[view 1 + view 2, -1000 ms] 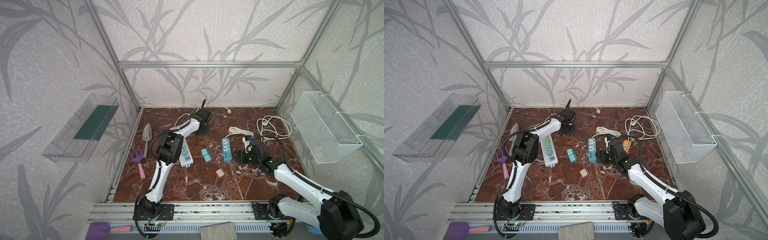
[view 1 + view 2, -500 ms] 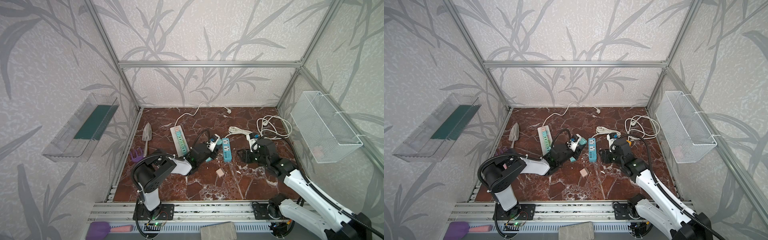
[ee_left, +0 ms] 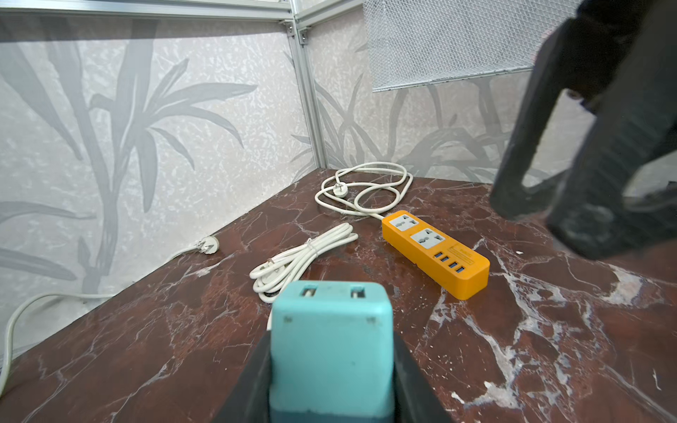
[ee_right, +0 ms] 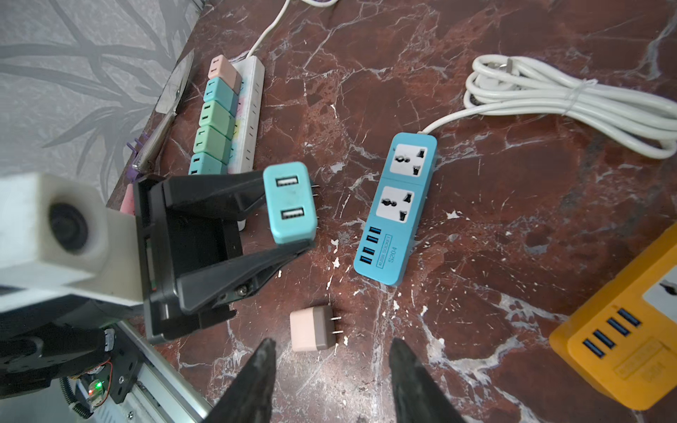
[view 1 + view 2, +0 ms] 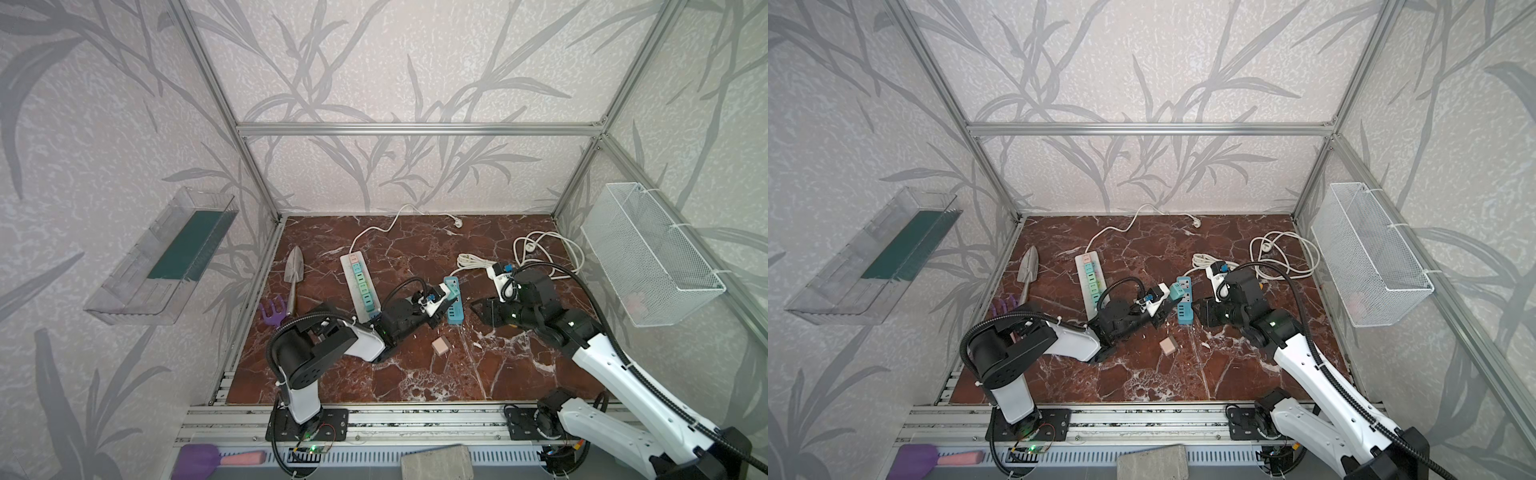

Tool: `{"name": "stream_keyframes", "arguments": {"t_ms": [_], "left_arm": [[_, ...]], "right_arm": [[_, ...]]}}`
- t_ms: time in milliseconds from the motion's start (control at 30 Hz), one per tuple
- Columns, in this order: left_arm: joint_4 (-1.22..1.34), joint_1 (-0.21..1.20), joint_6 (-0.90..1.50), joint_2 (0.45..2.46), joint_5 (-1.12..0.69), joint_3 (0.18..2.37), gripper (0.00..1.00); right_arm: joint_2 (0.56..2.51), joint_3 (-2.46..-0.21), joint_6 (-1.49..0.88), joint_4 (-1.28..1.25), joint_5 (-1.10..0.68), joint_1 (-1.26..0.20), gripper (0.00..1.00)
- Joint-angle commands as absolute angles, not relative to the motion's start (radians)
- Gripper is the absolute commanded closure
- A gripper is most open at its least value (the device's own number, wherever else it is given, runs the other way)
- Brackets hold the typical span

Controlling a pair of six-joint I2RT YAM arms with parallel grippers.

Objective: Insert plugs into power strip
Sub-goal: Pass the plug.

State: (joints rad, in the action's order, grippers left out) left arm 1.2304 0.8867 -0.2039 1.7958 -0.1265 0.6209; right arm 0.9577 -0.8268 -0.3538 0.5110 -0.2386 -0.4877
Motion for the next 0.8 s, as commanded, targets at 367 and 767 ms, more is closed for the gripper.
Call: {"name": "stream_keyframes", "arguments": {"t_ms": [367, 767], "left_arm": [[1.333, 0.929, -0.235, 1.8, -0.143, 0.567, 1.0], [1.393, 0.943, -0.239, 1.811, -0.127, 0.531, 1.0]], "right_arm": [[1.147, -0.931, -0.334, 0.443, -0.282, -0.547, 0.49], [1.234, -0.93, -0.36, 0.387, -0.287, -0.566, 0.54]]}}
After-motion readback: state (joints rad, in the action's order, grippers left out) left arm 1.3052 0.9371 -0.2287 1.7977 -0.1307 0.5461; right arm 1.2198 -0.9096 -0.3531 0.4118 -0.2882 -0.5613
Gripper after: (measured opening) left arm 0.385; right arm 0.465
